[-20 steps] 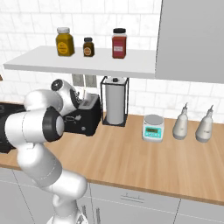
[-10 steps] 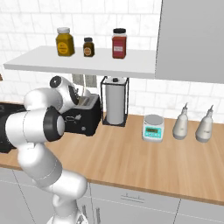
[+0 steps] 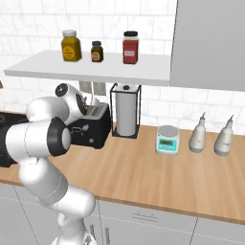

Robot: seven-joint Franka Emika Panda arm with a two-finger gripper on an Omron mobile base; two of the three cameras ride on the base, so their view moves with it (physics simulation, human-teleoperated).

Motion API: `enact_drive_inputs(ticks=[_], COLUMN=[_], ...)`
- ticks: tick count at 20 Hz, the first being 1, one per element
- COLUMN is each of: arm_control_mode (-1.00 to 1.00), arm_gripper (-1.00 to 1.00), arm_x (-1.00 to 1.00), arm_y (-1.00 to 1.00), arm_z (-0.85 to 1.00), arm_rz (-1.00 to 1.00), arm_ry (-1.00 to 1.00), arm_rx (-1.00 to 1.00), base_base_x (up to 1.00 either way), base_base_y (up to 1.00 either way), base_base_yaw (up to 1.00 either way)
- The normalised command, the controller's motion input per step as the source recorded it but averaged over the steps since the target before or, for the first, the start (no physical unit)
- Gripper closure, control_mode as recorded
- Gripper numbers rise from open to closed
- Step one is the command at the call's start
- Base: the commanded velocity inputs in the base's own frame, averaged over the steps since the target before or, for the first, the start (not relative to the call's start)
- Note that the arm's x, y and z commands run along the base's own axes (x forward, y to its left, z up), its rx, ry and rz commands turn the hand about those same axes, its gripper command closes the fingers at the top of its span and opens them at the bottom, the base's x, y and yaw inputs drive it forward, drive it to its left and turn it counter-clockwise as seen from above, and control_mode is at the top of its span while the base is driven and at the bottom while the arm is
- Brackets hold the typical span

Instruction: Start the toaster. Once the lever pops up, take the bread to the plate on the dining counter.

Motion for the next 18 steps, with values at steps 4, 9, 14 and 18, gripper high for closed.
enact_drive_inputs(ticks=[4, 9, 14, 18], arm_control_mode=[-1.00, -1.00, -1.00, -1.00], arm_gripper=[1.00, 1.00, 1.00, 1.00], arm_x=[-0.25, -0.27, -0.24, -0.41], arm_y=[0.00, 0.00, 0.00, 0.01], arm_z=[0.02, 0.28, 0.60, 0.63], arm_rz=[0.00, 0.00, -0.01, -0.01], arm_ry=[-0.21, -0.28, -0.17, -0.01], arm_rx=[0.00, 0.00, 0.03, 0.08], base_base_x=[0.00, 0.00, 0.00, 0.00], base_base_y=[0.00, 0.00, 0.00, 0.00], base_base_yaw=[0.00, 0.00, 0.00, 0.00])
